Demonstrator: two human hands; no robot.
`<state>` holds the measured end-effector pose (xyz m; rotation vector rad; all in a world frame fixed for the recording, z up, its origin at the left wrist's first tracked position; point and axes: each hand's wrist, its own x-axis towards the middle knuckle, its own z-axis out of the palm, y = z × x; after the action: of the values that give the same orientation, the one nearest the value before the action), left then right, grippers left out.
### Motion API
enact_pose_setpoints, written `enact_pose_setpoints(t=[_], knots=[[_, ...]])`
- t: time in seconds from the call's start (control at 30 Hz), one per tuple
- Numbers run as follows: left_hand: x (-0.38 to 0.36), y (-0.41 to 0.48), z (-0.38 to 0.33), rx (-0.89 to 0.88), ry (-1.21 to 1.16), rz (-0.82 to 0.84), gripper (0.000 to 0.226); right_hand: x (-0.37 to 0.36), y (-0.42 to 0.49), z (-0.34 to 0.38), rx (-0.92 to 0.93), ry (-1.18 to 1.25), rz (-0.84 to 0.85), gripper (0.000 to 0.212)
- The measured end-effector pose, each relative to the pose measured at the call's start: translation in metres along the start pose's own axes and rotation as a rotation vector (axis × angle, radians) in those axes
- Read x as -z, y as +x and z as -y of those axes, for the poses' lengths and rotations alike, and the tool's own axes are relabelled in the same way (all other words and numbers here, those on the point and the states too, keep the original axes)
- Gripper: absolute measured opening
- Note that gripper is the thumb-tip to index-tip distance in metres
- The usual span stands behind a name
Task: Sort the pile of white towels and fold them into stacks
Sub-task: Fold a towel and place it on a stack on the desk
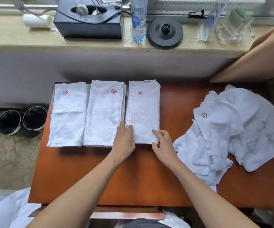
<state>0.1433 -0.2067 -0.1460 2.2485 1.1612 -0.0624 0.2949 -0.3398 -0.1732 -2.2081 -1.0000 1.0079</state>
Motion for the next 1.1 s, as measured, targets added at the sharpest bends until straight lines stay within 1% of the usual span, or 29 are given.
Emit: enact_pose_setpoints(t=[0.1,0.23,0.3,0.37,0.47,0.57,0.63,0.7,0.83,0.93,1.1], knots=[[0.0,-0.014,0.003,-0.083,0.206,0.06,0.04,-0.002,-0.015,-0.001,0.004,-0.1,0.014,0.06],[0.001,-0.038,0.009,-0.132,0.25,0.14,0.05,-0.007,-0.044,0.001,-0.003,-0.06,0.025,0.058],[0.0,-0.049,0.004,-0.157,0.258,0.148,0.055,-0.004,-0.059,-0.003,-0.007,-0.055,0.003,0.058],[-0.006,-0.063,-0.005,-0.182,0.243,0.156,0.055,-0.001,-0.077,-0.011,-0.013,-0.089,0.0,0.057],[-0.004,-0.08,-0.009,-0.156,0.175,0.084,0.053,0.005,-0.094,-0.011,0.044,-0.167,0.042,0.055],[0.002,-0.086,-0.01,-0.208,0.188,0.058,0.052,0.016,-0.111,-0.003,0.068,-0.187,-0.024,0.054],[-0.002,-0.097,-0.015,-0.258,0.211,0.092,0.053,0.023,-0.135,-0.004,0.05,-0.218,-0.07,0.053],[-0.011,-0.115,-0.027,-0.299,0.232,0.124,0.054,0.029,-0.164,-0.008,0.016,-0.254,-0.082,0.053],[-0.02,-0.14,-0.056,-0.319,0.182,0.135,0.053,0.044,-0.2,-0.016,-0.005,-0.322,-0.131,0.051],[-0.026,-0.154,-0.079,-0.346,0.189,0.124,0.054,0.065,-0.218,-0.024,-0.019,-0.314,-0.181,0.052],[-0.045,-0.178,-0.123,-0.381,0.167,0.085,0.052,0.103,-0.242,-0.055,0.023,-0.34,-0.236,0.051]])
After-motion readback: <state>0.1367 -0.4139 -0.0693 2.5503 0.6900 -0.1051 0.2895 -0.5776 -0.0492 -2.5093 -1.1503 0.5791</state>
